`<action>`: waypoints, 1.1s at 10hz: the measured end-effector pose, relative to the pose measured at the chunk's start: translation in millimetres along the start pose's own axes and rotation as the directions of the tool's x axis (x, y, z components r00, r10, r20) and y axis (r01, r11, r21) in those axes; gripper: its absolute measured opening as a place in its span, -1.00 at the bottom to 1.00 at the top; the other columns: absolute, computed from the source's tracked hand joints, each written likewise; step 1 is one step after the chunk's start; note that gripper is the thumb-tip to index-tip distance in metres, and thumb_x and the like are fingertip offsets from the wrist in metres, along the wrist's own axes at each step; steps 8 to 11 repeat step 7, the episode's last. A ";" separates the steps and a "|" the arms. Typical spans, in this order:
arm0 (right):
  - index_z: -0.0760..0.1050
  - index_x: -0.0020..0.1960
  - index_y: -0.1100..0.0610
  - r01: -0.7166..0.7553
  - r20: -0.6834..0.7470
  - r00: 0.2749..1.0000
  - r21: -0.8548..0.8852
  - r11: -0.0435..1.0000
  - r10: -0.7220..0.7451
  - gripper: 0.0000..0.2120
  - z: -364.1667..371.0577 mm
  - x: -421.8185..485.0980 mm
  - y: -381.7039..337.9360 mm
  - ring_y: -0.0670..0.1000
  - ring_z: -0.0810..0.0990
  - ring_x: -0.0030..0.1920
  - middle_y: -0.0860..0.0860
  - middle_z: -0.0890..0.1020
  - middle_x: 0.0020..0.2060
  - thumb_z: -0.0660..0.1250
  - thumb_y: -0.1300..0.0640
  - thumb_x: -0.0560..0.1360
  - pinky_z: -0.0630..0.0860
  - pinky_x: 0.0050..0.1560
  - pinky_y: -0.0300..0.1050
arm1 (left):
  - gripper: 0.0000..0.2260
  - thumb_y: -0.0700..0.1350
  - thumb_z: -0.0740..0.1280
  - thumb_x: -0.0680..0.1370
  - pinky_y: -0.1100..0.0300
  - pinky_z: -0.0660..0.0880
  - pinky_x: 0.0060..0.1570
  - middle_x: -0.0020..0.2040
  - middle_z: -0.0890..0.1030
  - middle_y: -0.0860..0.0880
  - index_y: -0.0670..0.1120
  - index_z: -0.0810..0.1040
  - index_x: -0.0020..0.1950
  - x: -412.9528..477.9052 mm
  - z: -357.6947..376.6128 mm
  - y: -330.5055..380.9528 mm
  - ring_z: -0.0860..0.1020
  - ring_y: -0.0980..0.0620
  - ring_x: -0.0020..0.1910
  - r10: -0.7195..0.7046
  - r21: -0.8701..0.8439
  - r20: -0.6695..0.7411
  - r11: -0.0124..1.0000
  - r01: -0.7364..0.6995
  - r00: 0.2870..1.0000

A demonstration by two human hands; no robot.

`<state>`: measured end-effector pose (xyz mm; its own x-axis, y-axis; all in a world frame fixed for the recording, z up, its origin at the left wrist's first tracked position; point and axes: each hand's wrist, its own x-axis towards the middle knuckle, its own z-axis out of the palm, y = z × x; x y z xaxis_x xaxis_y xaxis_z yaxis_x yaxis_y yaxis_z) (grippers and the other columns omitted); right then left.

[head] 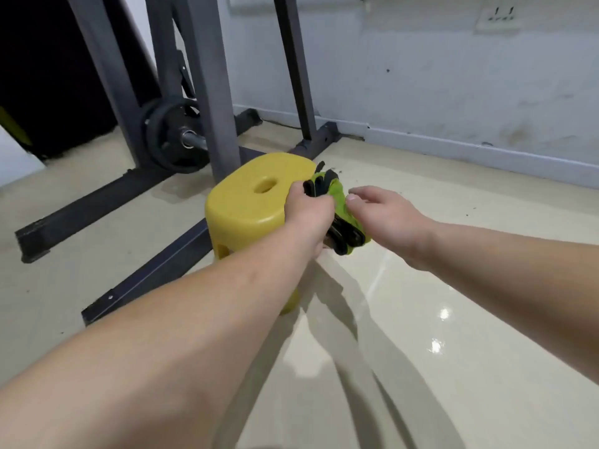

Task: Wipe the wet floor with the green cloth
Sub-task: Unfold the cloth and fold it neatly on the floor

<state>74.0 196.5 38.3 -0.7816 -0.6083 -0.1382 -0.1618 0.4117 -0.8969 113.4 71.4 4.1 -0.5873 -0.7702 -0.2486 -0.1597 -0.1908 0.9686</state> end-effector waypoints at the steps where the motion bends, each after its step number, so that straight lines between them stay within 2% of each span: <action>1: 0.51 0.40 -0.07 0.050 0.011 0.999 -0.033 0.998 -0.049 -0.64 15.4 28.7 -27.0 0.07 0.53 0.25 -0.03 0.59 0.26 0.22 -0.09 0.64 0.43 0.21 -0.09 | -0.72 -0.31 0.33 0.56 0.02 0.67 -0.18 0.05 0.60 -0.14 -0.08 0.47 0.24 48.5 -19.6 30.8 0.62 -0.15 -0.07 -0.007 -0.163 -0.140 0.987 -0.016 0.990; 2: 0.46 0.47 -0.06 0.059 0.024 0.998 -0.013 0.998 -0.059 -0.57 36.3 47.5 -38.2 0.07 0.52 0.30 -0.04 0.55 0.35 0.27 -0.10 0.62 0.45 0.30 -0.07 | -0.72 -0.26 0.42 0.51 -0.05 0.71 -0.09 0.05 0.63 -0.14 -0.08 0.50 0.18 92.9 -47.6 29.0 0.64 -0.19 -0.05 -0.040 -0.052 -0.336 0.998 0.024 0.941; 3: 0.44 0.48 -0.03 0.022 0.064 0.998 0.053 0.998 -0.025 -0.53 58.6 50.0 -33.3 0.04 0.57 0.18 0.00 0.59 0.25 0.35 -0.04 0.58 0.48 0.18 -0.09 | -0.78 -0.16 0.45 0.47 0.06 0.61 -0.11 0.02 0.64 -0.12 -0.11 0.56 0.10 117.1 -68.4 16.9 0.59 -0.18 -0.10 0.025 0.330 -0.380 0.938 0.110 0.925; 4: 0.47 0.43 -0.02 -0.051 0.098 0.994 0.089 0.995 0.042 -0.54 73.1 48.2 -14.8 0.03 0.59 -0.02 -0.01 0.62 0.00 0.38 -0.01 0.55 0.57 0.10 -0.01 | -0.73 -0.07 0.45 0.48 0.05 0.54 -0.14 0.06 0.62 -0.13 -0.09 0.56 0.15 126.7 -71.2 15.0 0.56 -0.19 -0.09 0.089 0.504 -0.333 0.858 0.097 0.939; 5: 0.47 0.41 -0.05 -0.101 0.111 0.989 0.039 0.994 0.096 -0.55 69.4 42.6 -4.2 0.07 0.62 0.13 0.02 0.64 0.10 0.38 -0.03 0.54 0.58 0.22 0.07 | -0.54 -0.02 0.53 0.48 -0.02 0.57 -0.01 0.24 0.58 -0.15 -0.09 0.49 0.32 125.8 -74.8 12.6 0.59 -0.23 0.06 0.094 0.478 -0.405 0.869 0.123 0.910; 6: 0.54 0.30 0.03 -0.138 0.115 0.984 0.016 0.990 0.135 -0.68 52.8 35.9 0.2 0.12 0.64 0.09 0.09 0.64 0.11 0.36 0.05 0.56 0.61 0.05 0.03 | -0.49 -0.04 0.48 0.55 -0.03 0.51 -0.01 0.35 0.47 -0.08 -0.08 0.36 0.42 108.5 -72.2 5.7 0.59 -0.20 0.13 0.242 0.495 -0.423 0.869 -0.001 0.873; 7: 0.61 0.07 0.12 -0.144 0.094 0.985 -0.014 0.989 0.145 -0.86 31.3 23.8 7.6 0.14 0.65 -0.04 0.21 0.67 0.09 0.31 0.13 0.57 0.64 -0.01 0.06 | -0.69 -0.10 0.39 0.58 0.04 0.44 -0.09 0.24 0.45 0.00 -0.02 0.37 0.26 72.4 -43.7 -7.2 0.52 -0.11 -0.02 0.487 0.648 -0.231 0.722 -0.241 0.842; 11: 0.61 0.07 0.12 -0.144 0.094 0.985 -0.014 0.989 0.145 -0.86 31.3 23.8 7.6 0.14 0.65 -0.04 0.21 0.67 0.09 0.31 0.13 0.57 0.64 -0.01 0.06 | -0.69 -0.10 0.39 0.58 0.04 0.44 -0.09 0.24 0.45 0.00 -0.02 0.37 0.26 72.4 -43.7 -7.2 0.52 -0.11 -0.02 0.487 0.648 -0.231 0.722 -0.241 0.842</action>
